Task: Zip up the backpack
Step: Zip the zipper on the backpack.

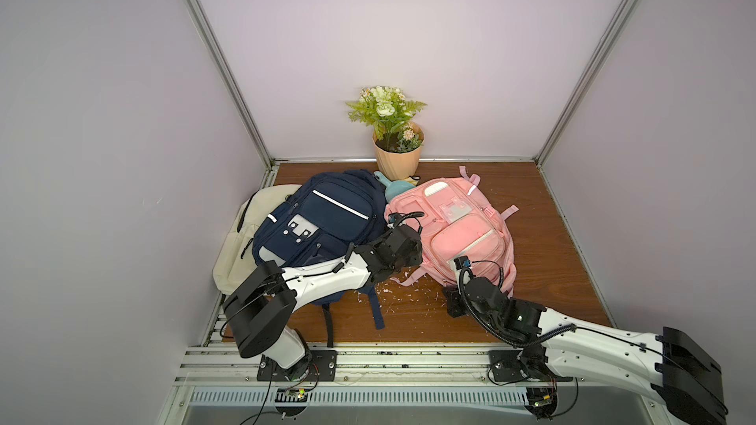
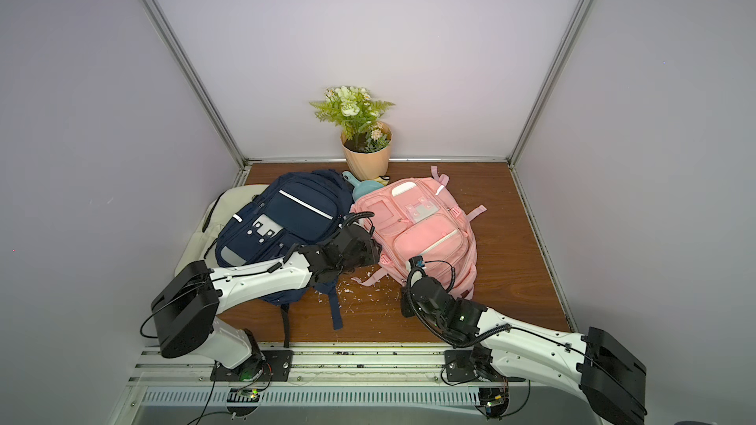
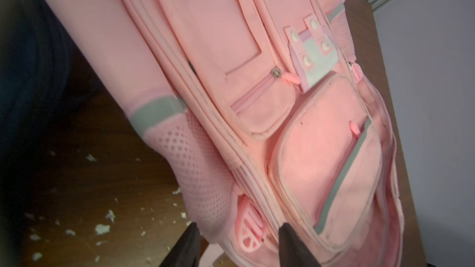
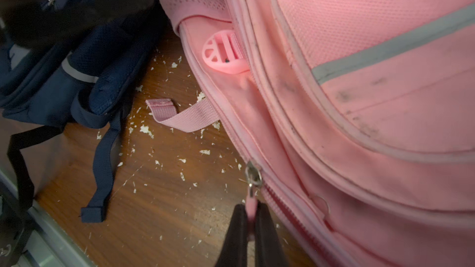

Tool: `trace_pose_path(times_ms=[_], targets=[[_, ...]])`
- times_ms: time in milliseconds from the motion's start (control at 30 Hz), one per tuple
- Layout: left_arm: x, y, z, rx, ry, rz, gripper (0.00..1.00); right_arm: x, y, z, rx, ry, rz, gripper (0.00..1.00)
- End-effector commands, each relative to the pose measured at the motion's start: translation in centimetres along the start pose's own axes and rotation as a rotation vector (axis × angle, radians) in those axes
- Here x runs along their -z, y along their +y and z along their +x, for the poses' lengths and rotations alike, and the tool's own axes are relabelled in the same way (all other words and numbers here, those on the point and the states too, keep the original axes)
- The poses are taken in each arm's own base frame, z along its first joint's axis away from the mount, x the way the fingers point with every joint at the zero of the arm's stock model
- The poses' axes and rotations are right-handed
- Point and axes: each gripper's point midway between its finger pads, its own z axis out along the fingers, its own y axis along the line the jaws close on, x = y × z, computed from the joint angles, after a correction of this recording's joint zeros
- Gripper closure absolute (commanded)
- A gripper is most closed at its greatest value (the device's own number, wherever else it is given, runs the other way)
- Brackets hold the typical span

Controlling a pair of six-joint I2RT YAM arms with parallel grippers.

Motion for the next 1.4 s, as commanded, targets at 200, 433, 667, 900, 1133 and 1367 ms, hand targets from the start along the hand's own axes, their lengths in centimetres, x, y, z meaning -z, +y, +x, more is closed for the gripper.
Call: trace_pose_path(times_ms=[200, 433, 667, 900, 1133, 1367], targets=[[-2.1, -1.9, 3.1, 0.090, 0.076, 0.103, 0.49, 0.4, 3.2, -3.3, -0.020, -0.086, -0.096, 1.00], [-3.6, -1.7, 3.4, 0.073, 0.096, 0.058, 0.68, 0.4, 3.1, -3.1, -0.014, -0.077, -0.089, 1.00], [-3.3, -4.4, -1.9, -0.059, -0.019, -0.024, 0.93, 0.8, 1.4, -1.7, -0.046, -0.039, -0.027, 1.00], [-5.0, -4.6, -7.7, -0.126, -0.084, -0.048, 1.00, 1.8, -0.4, -0.4, -0.106, -0.015, 0.007, 1.00], [-6.4, -4.7, -11.8, -0.184, -0.133, -0.065, 1.00, 2.0, -1.5, 0.5, -0.135, -0.009, 0.035, 1.00], [-7.6, -4.3, -15.0, -0.183, -0.154, -0.033, 1.00, 1.5, -2.0, 0.9, -0.163, -0.010, 0.061, 1.00]])
